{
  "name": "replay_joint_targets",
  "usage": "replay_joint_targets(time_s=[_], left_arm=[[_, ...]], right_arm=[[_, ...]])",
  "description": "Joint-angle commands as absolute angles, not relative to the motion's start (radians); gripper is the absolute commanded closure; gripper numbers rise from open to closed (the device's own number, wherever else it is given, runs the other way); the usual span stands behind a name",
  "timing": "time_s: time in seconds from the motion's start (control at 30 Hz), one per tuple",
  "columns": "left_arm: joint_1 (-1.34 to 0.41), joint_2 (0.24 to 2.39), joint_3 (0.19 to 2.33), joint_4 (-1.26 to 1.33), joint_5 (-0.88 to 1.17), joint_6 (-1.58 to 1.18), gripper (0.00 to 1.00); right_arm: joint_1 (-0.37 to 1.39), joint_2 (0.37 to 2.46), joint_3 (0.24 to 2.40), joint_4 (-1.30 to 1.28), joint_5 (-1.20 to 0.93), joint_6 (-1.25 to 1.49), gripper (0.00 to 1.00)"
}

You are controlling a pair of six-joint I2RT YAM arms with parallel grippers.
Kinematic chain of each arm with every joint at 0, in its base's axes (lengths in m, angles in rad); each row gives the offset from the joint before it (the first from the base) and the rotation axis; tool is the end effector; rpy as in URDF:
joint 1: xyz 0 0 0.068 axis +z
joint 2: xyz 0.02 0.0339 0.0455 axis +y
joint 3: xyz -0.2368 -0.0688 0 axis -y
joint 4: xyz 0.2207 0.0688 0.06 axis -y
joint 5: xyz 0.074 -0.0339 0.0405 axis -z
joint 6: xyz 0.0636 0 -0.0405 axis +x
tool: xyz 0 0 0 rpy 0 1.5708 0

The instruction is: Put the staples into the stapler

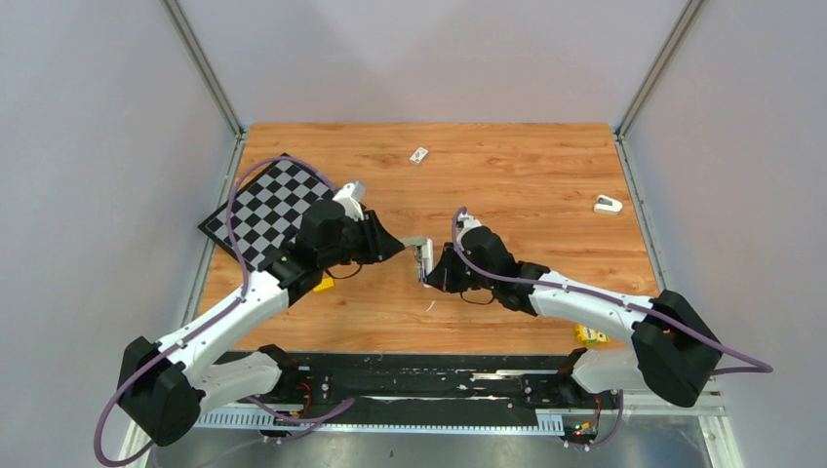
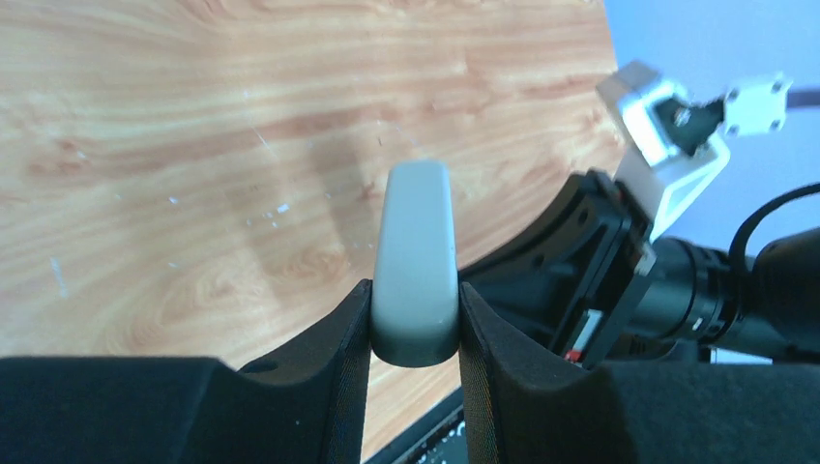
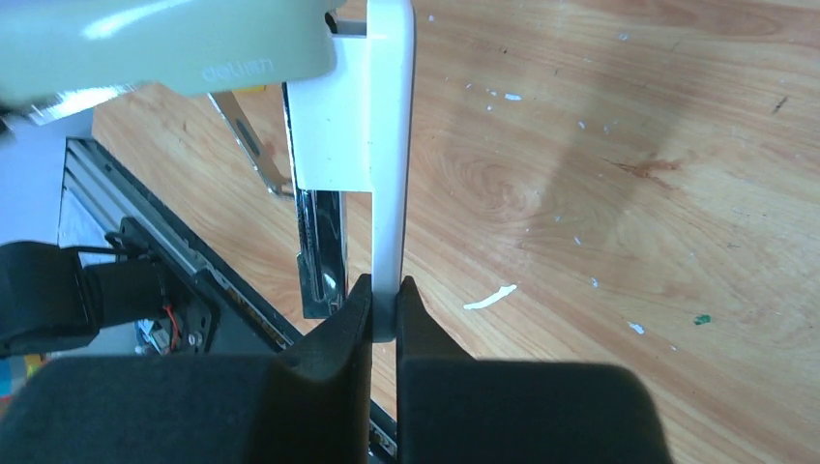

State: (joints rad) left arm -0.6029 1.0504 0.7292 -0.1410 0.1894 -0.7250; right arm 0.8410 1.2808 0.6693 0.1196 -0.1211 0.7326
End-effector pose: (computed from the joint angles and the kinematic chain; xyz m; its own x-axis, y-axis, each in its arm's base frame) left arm 0.2014 -0.1532 0.2454 -0.7363 -0.2838 -0.6143 0.2772 0.7017 -0.6564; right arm 0.1865 0.2200 0.1981 -0.7764 0.1279 -0.6171 -0.3922 0.6685 0.6319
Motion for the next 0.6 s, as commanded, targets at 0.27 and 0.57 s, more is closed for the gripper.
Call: replay_joint_targets(time_s=[0.27, 0.57], left_arm=[[-0.549, 1.154, 0.822, -0.080, -0.021, -0.604, 0.98], [-0.546, 1.218, 0.791, -0.009, 0.034, -0.612, 0.86]], right_arm=[[0.958, 1.323, 0.670, 0.146, -0.374, 0.575, 1.00], [0.983, 1.341, 0.672, 0.156, -0.310, 0.635, 1.00]])
